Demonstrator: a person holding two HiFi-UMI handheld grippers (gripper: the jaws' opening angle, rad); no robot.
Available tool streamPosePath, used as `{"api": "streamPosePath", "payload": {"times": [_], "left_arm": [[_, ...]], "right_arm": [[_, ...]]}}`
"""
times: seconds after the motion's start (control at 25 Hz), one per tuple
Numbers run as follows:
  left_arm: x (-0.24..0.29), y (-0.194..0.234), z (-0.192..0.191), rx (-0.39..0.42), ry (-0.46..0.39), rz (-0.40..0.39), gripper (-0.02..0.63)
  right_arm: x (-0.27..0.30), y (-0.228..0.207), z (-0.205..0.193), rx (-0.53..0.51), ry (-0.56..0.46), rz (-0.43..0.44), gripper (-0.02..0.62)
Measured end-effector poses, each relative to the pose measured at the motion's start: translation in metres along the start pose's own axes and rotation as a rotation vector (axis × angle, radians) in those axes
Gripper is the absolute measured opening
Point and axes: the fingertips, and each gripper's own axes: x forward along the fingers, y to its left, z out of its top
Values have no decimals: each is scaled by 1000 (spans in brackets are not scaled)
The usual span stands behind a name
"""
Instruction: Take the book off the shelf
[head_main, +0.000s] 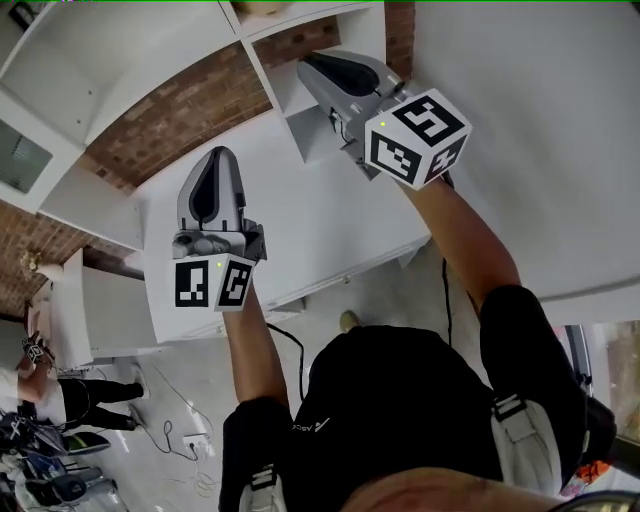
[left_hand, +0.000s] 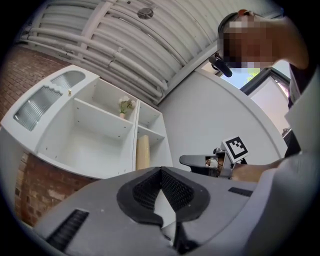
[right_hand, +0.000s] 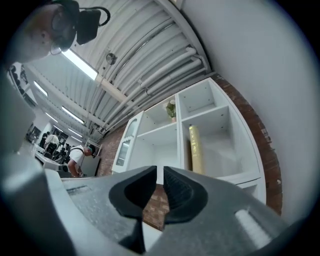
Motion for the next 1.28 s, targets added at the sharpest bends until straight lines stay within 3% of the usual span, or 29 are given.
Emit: {"api": "streamPosePath", "payload": {"times": [0.36, 0.72, 1.28], "left_arm": [[46, 62, -18, -25, -11, -90, -2], [72, 96, -21, -20, -20, -65, -2], [89, 111, -27, -31, -52, -46, -2]], "right_arm": [[86, -59, -2, -14, 44, -139, 180], [159, -114, -7, -21, 155, -171, 286], [220, -149, -40, -43, 362, -209, 298]]}}
